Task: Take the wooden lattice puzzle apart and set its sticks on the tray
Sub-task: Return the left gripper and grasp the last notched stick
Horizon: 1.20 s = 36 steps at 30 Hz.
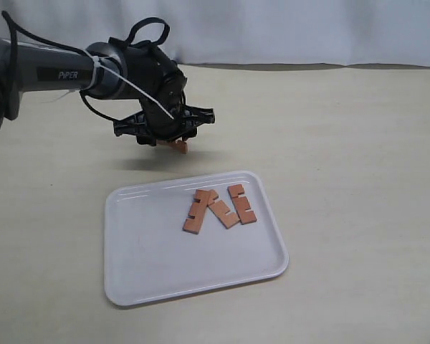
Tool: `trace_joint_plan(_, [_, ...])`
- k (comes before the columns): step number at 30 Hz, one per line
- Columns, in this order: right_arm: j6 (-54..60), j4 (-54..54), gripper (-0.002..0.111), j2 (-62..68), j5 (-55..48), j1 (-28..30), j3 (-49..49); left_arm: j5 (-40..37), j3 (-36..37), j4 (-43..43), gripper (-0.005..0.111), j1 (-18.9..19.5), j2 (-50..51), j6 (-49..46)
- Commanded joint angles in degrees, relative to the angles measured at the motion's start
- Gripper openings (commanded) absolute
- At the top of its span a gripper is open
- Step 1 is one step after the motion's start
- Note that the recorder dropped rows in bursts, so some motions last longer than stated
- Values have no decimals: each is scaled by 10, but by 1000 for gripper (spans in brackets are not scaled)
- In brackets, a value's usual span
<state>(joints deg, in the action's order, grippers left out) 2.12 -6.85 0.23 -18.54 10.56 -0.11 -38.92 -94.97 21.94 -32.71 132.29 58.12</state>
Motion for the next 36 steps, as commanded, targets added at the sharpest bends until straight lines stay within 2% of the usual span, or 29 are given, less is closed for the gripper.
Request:
trace_joint_plan(1, [1,0,5,-2,2,-2,1,5,-5,8,55,2,3,5])
trace_joint_plan(4, [1,0,5,-2,2,-2,1,4,-5,17,54,2,3,5])
trace_joint_plan(6, [1,0,5,-2,2,-2,1,1,-5,17,45,1,3,3])
trace_joint_plan(11, [1,0,5,-2,2,-2,1,0,-5,19,10,1,3,-14])
trace_joint_plan(13, [1,0,5,-2,2,-2,1,0,-5,19,0,1,3,-26])
trace_joint_plan(20, [1,0,5,-2,2,-2,1,-27,-5,9,0,0,-27,-92])
trace_joint_plan(24, [1,0,5,-2,2,-2,1,-52,-5,9,0,-13,-64,-149])
trace_joint_plan(30, [1,0,5,-2,2,-2,1,-147,2,10,0,-47,-109,-248])
trace_joint_plan(33, [1,0,5,-2,2,-2,1,-158,40,1,0,-60,-142,-274])
trace_joint_plan(36, [1,0,5,-2,2,-2,1,-137,108,-26,0,-63,-190,-300])
